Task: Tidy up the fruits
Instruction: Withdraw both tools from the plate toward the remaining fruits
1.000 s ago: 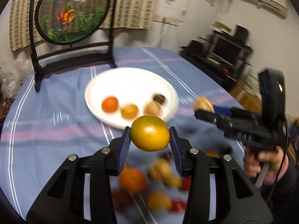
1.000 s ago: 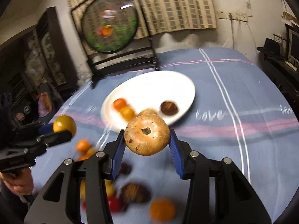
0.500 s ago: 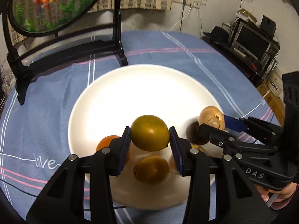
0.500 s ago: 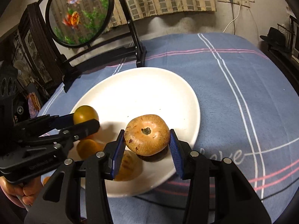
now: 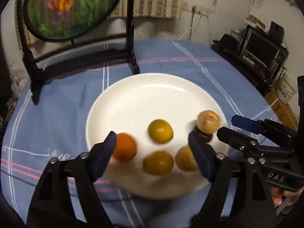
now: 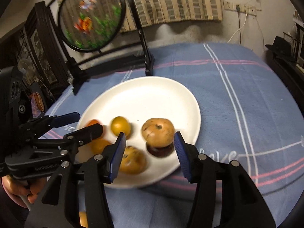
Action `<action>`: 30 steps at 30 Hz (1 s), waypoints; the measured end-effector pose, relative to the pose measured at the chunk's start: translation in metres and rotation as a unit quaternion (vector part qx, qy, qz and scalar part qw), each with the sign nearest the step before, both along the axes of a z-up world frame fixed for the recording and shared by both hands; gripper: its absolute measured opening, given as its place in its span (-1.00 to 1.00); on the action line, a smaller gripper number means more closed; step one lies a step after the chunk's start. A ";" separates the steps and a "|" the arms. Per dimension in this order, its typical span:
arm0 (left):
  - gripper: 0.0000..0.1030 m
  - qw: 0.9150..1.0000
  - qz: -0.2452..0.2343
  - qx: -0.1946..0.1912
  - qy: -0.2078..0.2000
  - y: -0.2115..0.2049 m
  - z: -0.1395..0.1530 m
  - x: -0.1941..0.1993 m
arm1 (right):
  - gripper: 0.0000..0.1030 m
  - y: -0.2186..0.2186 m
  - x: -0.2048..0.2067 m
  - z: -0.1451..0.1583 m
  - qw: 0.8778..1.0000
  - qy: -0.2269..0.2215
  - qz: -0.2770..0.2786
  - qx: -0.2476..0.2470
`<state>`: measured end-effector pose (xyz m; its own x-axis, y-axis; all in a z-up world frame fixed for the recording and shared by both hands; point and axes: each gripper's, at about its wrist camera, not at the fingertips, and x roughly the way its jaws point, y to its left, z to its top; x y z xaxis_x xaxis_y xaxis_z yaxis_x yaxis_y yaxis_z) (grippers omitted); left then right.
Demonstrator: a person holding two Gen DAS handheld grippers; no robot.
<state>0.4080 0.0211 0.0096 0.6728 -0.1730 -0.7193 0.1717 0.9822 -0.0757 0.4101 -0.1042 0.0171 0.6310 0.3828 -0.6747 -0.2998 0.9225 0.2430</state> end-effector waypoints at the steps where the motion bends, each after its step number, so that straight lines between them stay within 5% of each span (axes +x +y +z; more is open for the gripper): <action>1: 0.73 1.000 0.002 -0.003 -0.006 0.002 0.004 -0.009 | 0.05 0.000 -0.012 0.005 1.000 -0.008 0.001 -0.004; 6: 0.89 0.999 0.011 -0.017 -0.029 0.014 0.014 -0.068 | 0.30 0.000 -0.066 0.016 0.999 -0.039 -0.001 -0.035; 11: 0.94 0.998 0.034 -0.038 -0.029 0.036 0.005 -0.128 | 0.30 -0.002 -0.120 0.011 0.997 -0.050 -0.001 -0.054; 23: 0.95 0.997 0.042 -0.061 0.008 0.056 -0.054 -0.242 | 0.30 -0.026 -0.211 -0.038 0.998 -0.005 -0.007 -0.060; 30: 0.95 0.999 -0.008 0.019 -0.038 0.024 -0.054 -0.265 | 0.30 -0.030 -0.219 -0.049 0.999 0.013 0.010 -0.032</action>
<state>0.1432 0.0449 -0.0443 0.7229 -0.1578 -0.6727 0.1907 0.9813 -0.0253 0.1909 -0.1342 -0.0314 0.6054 0.3500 -0.7148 -0.3123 0.9305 0.1911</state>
